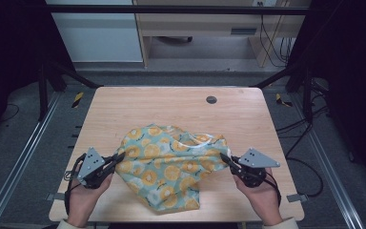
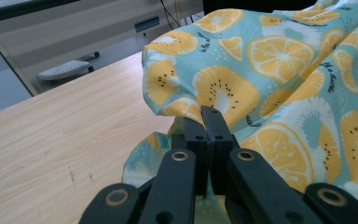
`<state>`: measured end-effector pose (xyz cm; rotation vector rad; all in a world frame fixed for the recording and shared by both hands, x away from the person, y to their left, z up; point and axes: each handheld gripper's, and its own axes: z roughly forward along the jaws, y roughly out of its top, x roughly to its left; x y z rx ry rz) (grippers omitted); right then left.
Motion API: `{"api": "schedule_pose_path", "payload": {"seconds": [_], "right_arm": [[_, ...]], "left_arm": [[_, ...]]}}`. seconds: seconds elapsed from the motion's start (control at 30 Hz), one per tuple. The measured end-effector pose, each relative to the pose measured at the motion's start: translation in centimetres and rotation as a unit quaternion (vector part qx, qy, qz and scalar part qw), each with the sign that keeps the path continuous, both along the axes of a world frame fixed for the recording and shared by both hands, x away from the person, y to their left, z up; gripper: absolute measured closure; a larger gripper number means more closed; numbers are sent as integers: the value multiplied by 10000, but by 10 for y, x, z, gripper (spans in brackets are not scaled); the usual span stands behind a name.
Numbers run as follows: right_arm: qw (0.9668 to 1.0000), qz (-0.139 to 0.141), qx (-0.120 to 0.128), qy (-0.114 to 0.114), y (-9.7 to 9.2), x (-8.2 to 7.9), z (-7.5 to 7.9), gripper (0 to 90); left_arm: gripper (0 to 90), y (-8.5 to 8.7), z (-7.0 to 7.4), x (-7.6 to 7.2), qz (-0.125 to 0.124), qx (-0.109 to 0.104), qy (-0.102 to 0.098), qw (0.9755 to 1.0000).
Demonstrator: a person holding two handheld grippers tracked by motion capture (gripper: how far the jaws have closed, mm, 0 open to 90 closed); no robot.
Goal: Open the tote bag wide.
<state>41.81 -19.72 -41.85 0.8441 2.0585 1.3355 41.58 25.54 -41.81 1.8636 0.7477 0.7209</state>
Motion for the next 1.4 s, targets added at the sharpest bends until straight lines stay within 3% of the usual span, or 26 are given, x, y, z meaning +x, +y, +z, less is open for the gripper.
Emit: {"api": "schedule_pose_path", "payload": {"seconds": [0.13,0.17,0.23,0.33,0.47,0.6,0.63,0.67,0.7,0.73,0.77,0.8,0.9,0.97,1.0,1.03,1.07,1.1,1.23,1.27,1.3,1.37,1.4], "right_arm": [[10000,48,52,36,0,-5,-2,900],[10000,51,67,33,0,-6,-2,900],[9999,70,65,45,-1,-10,-4,900],[9997,134,185,104,-4,-14,-7,900],[9996,248,109,102,-5,-22,-11,900],[9992,304,-40,242,-6,-26,-19,900],[9992,304,-40,242,-6,-26,-19,900],[9990,297,-85,309,-7,-26,-22,900],[9990,297,-85,309,-7,-26,-22,900],[9988,293,-113,367,-7,-24,-24,900],[9987,289,-125,408,-7,-23,-26,900],[9987,289,-125,408,-7,-23,-26,900],[9973,312,-277,600,-6,-20,-32,900],[9950,317,-546,779,-2,-16,-39,900],[9950,317,-546,779,-2,-16,-39,900],[9932,334,-712,862,2,-13,-43,899],[9932,334,-712,862,2,-13,-43,899],[9916,352,-814,944,5,-10,-47,899],[9899,332,-907,1040,8,-4,-50,899],[9895,341,-921,1060,8,-3,-51,899],[9878,347,-978,1161,10,3,-55,898],[9871,344,-1003,1199,10,4,-56,898],[9852,344,-1061,1303,12,8,-60,896]], "left_arm": [[900,3,0,-7,-152,79,-147,9997],[900,4,0,-9,-206,52,-145,9997],[900,9,-1,-12,-388,-254,-59,9989],[900,13,-2,-16,-462,-286,-45,9985],[900,13,-4,-20,-502,-230,-2,9985],[900,9,-11,-26,-692,134,154,9974],[900,9,-11,-26,-692,134,154,9974],[900,3,-17,-27,-781,564,253,9950],[900,3,-17,-27,-781,564,253,9950],[900,-1,-21,-26,-833,817,297,9927],[900,-2,-23,-25,-862,895,323,9917],[900,-2,-23,-25,-862,895,323,9917],[900,-5,-29,-19,-870,1156,447,9885],[900,-8,-34,-14,-867,1302,598,9859],[900,-8,-34,-14,-867,1302,598,9859],[900,-10,-38,-10,-831,1460,676,9835],[900,-10,-38,-10,-831,1460,676,9835],[900,-12,-41,-4,-789,1610,727,9811],[900,-14,-47,4,-735,1720,844,9787],[900,-16,-49,7,-716,1797,896,9770],[900,-17,-51,9,-699,1830,910,9764],[900,-18,-52,11,-702,1832,928,9762],[900,-18,-53,12,-692,1846,943,9758]]}}
